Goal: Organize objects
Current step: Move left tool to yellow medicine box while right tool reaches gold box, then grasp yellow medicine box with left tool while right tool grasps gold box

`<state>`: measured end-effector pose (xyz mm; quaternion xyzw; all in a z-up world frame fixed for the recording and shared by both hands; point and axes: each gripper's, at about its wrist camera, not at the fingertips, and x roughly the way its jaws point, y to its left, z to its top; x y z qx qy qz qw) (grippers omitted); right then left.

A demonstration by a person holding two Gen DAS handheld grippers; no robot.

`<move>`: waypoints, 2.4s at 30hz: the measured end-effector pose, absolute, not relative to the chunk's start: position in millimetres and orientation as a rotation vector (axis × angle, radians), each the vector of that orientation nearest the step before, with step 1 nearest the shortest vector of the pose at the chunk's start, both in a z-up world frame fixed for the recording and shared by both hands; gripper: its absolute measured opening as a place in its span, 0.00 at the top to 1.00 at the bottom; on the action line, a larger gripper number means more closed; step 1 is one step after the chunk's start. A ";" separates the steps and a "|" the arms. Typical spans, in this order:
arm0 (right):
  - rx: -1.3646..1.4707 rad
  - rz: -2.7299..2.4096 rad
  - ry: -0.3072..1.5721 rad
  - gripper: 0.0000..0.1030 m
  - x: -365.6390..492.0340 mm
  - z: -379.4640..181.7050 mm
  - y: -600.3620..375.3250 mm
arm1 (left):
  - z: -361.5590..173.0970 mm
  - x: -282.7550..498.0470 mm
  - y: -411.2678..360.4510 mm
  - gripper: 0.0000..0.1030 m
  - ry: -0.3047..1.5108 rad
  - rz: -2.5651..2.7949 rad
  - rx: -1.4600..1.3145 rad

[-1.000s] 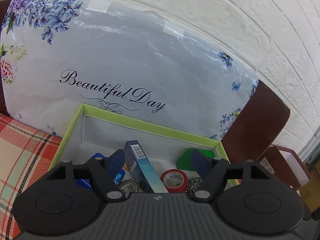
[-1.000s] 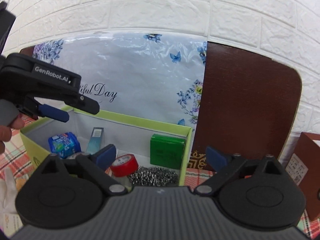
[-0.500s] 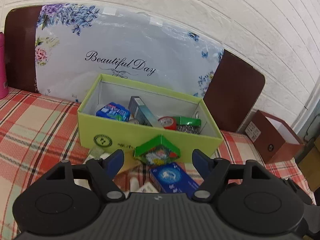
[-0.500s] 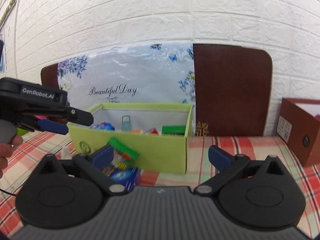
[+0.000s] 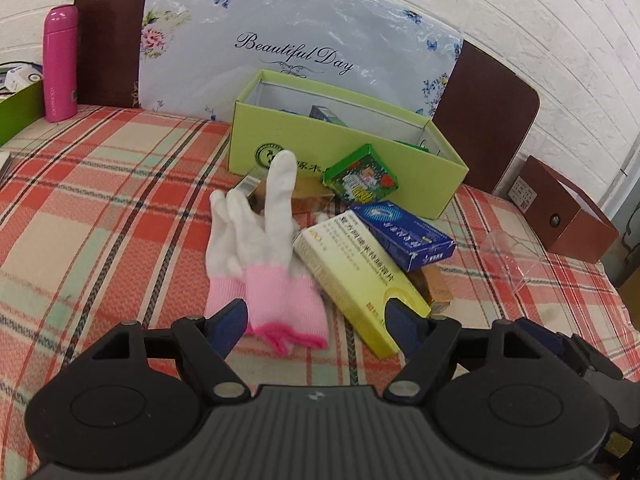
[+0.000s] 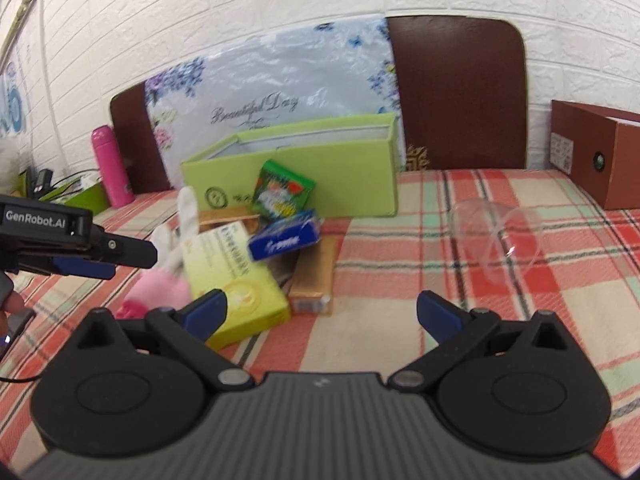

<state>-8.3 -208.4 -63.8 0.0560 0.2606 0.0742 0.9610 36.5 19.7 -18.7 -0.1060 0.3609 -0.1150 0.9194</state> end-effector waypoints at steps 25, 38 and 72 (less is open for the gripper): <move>0.112 0.032 0.548 0.06 -22.8 -70.3 -234.3 | -60.0 110.1 -69.9 0.19 0.780 -0.131 -0.210; 0.039 0.097 0.594 0.30 29.8 -74.1 -205.1 | -53.6 60.1 -3.3 0.25 0.839 -0.403 -0.052; 0.062 0.119 0.683 0.64 -24.5 -77.8 -227.4 | -55.8 45.5 -49.8 0.25 0.842 -0.318 0.047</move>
